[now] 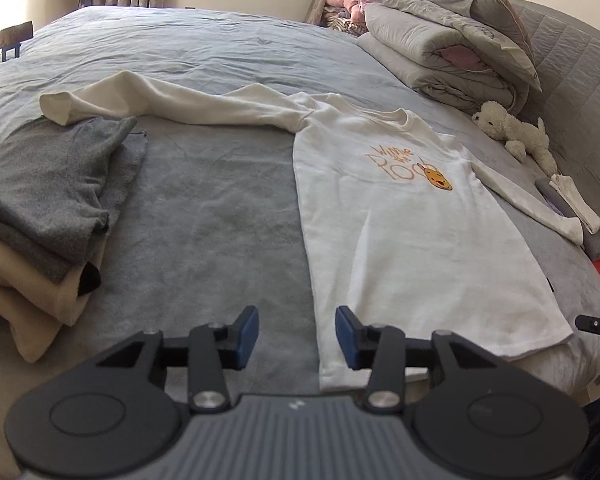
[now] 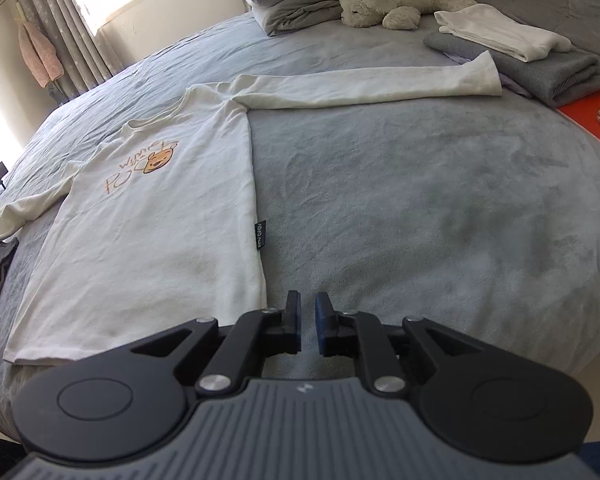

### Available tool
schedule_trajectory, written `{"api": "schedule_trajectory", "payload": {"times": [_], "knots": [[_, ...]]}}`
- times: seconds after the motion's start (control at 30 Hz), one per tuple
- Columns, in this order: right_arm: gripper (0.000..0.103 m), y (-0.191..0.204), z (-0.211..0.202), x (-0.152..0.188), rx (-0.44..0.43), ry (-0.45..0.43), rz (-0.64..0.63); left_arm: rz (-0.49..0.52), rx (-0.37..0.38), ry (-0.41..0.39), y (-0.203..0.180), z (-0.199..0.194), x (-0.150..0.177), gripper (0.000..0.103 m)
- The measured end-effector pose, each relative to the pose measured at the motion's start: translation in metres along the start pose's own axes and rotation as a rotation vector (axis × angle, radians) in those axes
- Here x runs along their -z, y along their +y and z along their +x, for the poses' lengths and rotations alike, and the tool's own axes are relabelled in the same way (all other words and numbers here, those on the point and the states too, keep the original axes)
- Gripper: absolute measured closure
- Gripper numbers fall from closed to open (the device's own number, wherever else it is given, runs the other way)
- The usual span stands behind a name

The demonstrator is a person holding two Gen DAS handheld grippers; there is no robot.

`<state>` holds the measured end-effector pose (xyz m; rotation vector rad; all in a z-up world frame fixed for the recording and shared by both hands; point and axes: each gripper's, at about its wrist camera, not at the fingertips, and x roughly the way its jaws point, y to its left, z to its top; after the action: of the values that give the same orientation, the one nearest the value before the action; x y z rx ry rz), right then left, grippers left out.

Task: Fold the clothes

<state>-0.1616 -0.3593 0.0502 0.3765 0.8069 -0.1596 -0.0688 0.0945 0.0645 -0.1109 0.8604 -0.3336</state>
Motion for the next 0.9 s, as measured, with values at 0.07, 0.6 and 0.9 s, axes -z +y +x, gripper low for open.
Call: {"api": "schedule_trajectory", "payload": {"times": [0.07,0.6,0.9], "knots": [[0.089,0.006,0.003,-0.006,0.01,-0.011,-0.019,0.008,0.01,0.003,-0.004,0.004,-0.003,0.06],[0.089,0.012,-0.04,-0.115,-0.112,-0.191,0.111,-0.215,0.021,-0.261,-0.016,-0.055,-0.091,0.061],[0.088,0.027,-0.021,-0.187,-0.289,-0.281,0.193,-0.101,-0.038,-0.376,-0.05,-0.025,-0.149,0.053]]}}
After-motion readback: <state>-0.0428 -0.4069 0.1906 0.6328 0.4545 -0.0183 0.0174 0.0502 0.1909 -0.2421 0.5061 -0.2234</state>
